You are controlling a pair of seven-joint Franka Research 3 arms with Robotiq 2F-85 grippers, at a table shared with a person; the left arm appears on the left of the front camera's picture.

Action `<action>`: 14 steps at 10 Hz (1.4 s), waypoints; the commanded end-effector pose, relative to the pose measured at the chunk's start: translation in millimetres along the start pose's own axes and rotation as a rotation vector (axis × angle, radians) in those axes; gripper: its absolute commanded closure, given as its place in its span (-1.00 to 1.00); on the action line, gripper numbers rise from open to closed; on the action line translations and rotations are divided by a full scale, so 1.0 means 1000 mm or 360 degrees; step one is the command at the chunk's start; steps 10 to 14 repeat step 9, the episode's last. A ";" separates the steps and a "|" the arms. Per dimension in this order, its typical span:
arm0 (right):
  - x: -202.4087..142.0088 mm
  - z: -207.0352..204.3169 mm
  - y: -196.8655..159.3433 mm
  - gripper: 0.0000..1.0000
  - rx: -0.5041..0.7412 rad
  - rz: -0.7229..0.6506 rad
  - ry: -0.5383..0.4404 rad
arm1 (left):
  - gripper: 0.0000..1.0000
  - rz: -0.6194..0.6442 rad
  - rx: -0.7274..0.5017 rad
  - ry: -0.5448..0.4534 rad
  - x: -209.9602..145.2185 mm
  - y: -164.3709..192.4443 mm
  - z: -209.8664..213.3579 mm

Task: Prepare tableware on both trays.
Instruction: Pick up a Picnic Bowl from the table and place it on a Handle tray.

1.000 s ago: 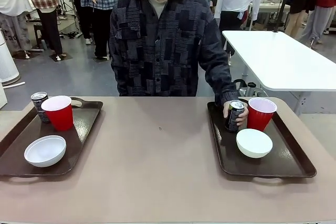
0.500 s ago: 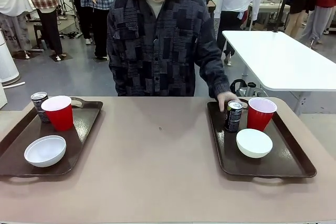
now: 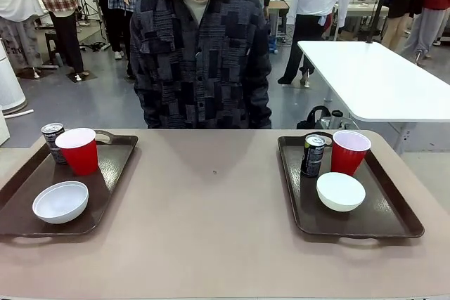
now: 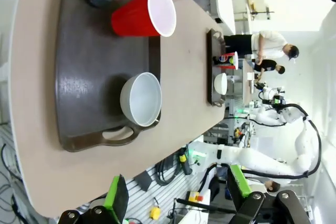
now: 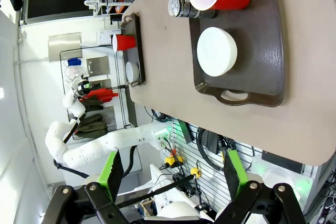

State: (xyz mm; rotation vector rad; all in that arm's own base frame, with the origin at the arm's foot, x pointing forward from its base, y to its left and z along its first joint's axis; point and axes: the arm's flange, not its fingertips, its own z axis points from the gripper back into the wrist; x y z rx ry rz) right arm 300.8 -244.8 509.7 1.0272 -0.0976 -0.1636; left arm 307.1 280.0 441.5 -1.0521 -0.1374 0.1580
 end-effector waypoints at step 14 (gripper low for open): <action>-0.002 0.001 0.002 -1.00 -0.0009 -0.0016 0.0013 | -1.00 -0.0003 -0.0013 -0.0013 -0.003 0.002 -0.001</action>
